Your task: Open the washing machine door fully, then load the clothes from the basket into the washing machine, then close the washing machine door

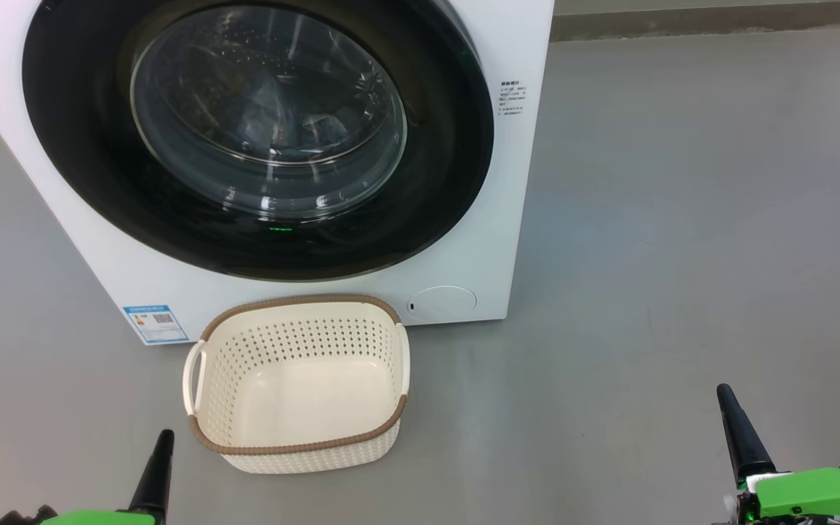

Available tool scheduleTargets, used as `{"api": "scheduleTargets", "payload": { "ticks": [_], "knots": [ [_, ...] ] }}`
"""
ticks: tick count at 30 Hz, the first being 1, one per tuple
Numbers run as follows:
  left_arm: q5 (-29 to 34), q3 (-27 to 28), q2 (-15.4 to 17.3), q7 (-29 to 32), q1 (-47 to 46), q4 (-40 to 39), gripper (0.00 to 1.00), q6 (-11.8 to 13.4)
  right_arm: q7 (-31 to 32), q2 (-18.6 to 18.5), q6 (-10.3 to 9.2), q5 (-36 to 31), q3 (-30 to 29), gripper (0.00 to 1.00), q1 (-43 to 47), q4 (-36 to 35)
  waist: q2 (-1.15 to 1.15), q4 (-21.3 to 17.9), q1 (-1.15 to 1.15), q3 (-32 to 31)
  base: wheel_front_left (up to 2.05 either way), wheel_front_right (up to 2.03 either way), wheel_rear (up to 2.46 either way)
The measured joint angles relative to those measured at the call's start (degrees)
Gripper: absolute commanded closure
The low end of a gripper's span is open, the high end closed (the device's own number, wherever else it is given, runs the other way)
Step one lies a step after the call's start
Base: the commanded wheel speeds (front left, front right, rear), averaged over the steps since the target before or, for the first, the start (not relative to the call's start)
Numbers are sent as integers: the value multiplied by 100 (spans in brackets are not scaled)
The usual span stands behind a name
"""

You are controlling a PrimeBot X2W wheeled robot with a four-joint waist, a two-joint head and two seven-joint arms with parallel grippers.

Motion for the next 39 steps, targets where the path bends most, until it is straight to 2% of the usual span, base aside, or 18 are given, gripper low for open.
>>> {"api": "scheduleTargets", "payload": {
  "ticks": [22,39],
  "knots": [
    [-1317,62,5,355,-219,77,100,-18,355,12,-15,1500,-27,100,-125,25,0,45,0,30,0,0,0],
    [-1317,64,5,355,-221,78,100,-18,355,13,-15,1530,-29,100,-126,27,0,45,0,30,0,0,0]
  ]
}}
